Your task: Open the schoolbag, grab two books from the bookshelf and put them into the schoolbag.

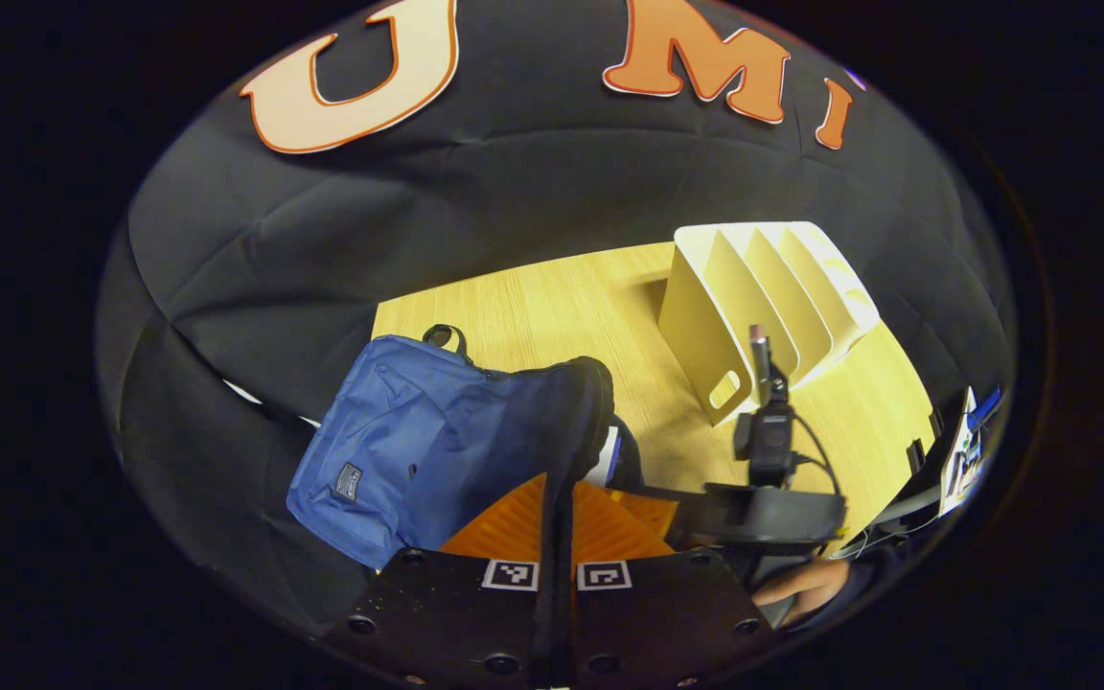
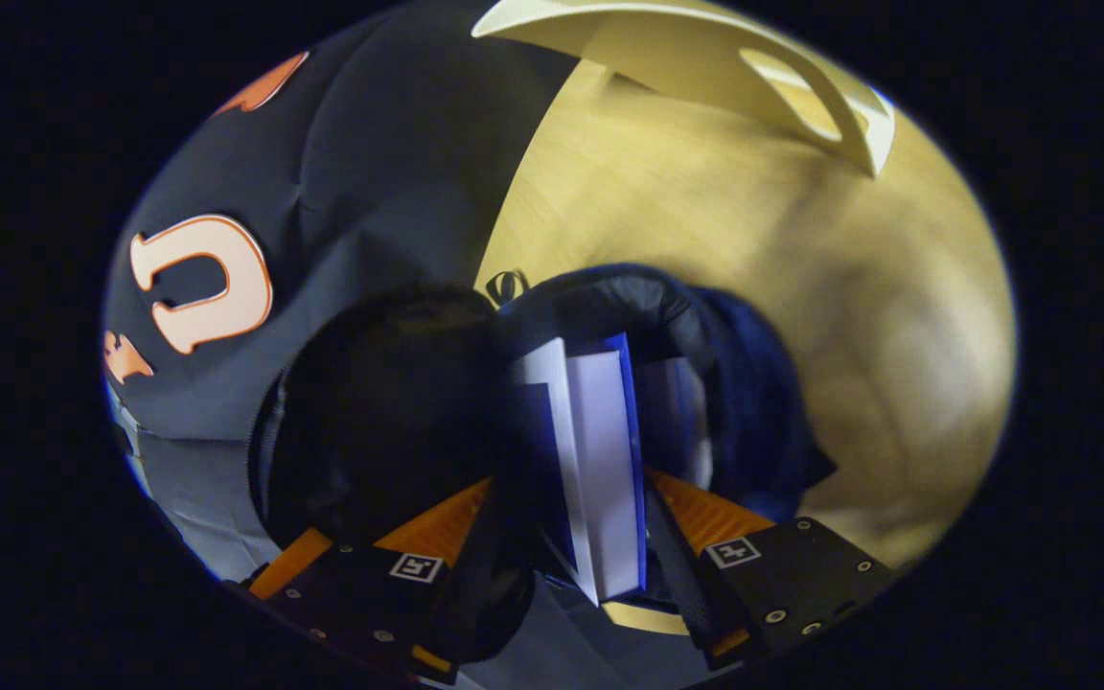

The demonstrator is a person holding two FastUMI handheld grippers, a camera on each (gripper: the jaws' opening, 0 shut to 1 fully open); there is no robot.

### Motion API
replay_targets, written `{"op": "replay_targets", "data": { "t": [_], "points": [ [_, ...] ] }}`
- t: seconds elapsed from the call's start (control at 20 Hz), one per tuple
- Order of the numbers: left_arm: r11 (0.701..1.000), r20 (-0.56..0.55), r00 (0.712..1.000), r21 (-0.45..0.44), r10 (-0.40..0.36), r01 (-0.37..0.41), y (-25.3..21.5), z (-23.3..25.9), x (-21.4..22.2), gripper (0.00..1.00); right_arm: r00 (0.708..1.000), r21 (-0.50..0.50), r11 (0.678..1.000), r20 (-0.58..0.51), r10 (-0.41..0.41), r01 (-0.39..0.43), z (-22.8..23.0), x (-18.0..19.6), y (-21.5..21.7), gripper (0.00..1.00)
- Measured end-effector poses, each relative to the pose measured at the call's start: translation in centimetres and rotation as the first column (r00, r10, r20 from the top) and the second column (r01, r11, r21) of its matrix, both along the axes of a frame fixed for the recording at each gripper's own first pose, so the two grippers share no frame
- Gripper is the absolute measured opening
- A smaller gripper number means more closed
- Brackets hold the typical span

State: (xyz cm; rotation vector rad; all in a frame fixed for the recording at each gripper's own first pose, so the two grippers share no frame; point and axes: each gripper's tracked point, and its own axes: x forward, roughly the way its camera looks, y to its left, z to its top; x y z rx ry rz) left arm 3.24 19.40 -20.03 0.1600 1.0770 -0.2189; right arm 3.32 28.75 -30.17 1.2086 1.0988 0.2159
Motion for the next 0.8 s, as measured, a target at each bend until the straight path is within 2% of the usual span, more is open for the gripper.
{"op": "replay_targets", "data": {
  "t": [0.15,0.2,0.25,0.35,0.5,0.7,0.8],
  "points": [
    [1.0,0.0,1.0,-0.015,0.022,-0.022,0.2,-0.3,-0.3,0.01,0.999,-0.033,0.999,0.037,0.004,-0.003,1.5,-1.1,-3.7,0.86],
    [0.999,-0.002,1.0,-0.02,0.028,-0.028,0.1,-0.3,-0.4,0.0,0.998,-0.053,0.999,0.054,0.014,-0.011,1.9,-1.7,-4.9,0.7],
    [0.999,0.002,1.0,-0.019,0.031,-0.031,0.0,-0.3,-0.3,0.0,0.998,-0.07,0.997,0.064,0.023,-0.018,2.3,-2.3,-6.1,0.86],
    [0.999,0.006,0.999,-0.02,0.037,-0.037,-0.1,-0.5,-0.3,0.01,0.994,-0.107,0.994,0.1,0.031,-0.02,3.9,-3.0,-8.6,0.86],
    [0.999,0.003,0.999,-0.016,0.049,-0.049,-0.4,-0.7,-0.8,0.01,0.977,-0.212,0.977,0.205,0.056,-0.011,6.4,-3.4,-13.0,0.85],
    [0.998,0.009,0.998,0.0,0.065,-0.065,-0.9,-1.2,-1.1,0.01,0.944,-0.385,0.922,0.319,0.082,0.05,9.1,-2.7,-19.5,0.85],
    [0.998,0.013,0.998,0.019,0.067,-0.067,-1.3,-1.5,-1.3,0.0,0.927,-0.476,0.875,0.36,0.109,0.082,10.2,-2.6,-23.0,0.85]
  ]
}}
